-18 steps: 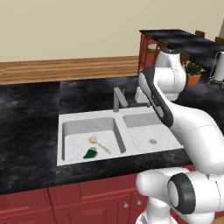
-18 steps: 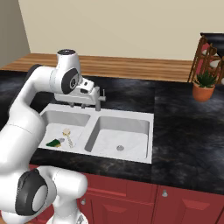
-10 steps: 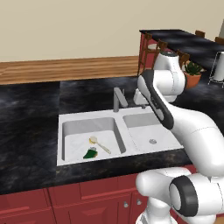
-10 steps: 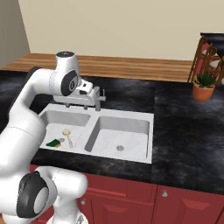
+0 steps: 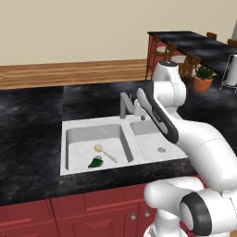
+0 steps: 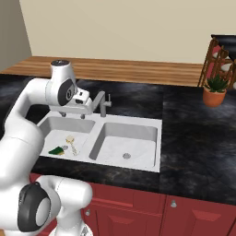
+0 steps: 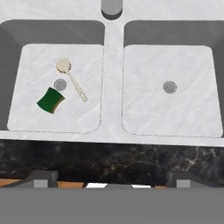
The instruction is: Pick up the dish brush and sponge from the sink, and place them back in the cabinet, and close the cabinet door.
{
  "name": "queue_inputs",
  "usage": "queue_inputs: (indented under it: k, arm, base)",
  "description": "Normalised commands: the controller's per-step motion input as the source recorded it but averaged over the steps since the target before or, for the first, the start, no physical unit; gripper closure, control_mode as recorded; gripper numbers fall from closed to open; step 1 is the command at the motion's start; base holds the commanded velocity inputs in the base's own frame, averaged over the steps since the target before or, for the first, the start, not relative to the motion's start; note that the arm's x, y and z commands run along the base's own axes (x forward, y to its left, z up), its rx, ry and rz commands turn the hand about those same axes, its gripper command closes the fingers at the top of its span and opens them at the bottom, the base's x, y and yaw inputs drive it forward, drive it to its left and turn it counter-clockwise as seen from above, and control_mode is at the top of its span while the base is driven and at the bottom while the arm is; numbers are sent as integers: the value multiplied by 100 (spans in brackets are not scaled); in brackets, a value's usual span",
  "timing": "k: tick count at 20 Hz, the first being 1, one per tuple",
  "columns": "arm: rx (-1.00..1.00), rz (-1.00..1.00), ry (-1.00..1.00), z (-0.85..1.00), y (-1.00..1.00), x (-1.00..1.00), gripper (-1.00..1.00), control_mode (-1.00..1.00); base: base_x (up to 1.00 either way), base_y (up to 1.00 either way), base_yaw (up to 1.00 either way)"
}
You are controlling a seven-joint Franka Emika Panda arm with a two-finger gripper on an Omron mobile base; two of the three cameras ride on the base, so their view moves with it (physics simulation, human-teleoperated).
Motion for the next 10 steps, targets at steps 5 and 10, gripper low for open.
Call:
queue_inputs:
  k: [5,10]
  arm:
    - [0,0,0,-20,34,0,-100,-100]
    - [0,0,0,-21,27,0,-100,-100]
  base:
    - [0,0,0]
    - [0,0,0]
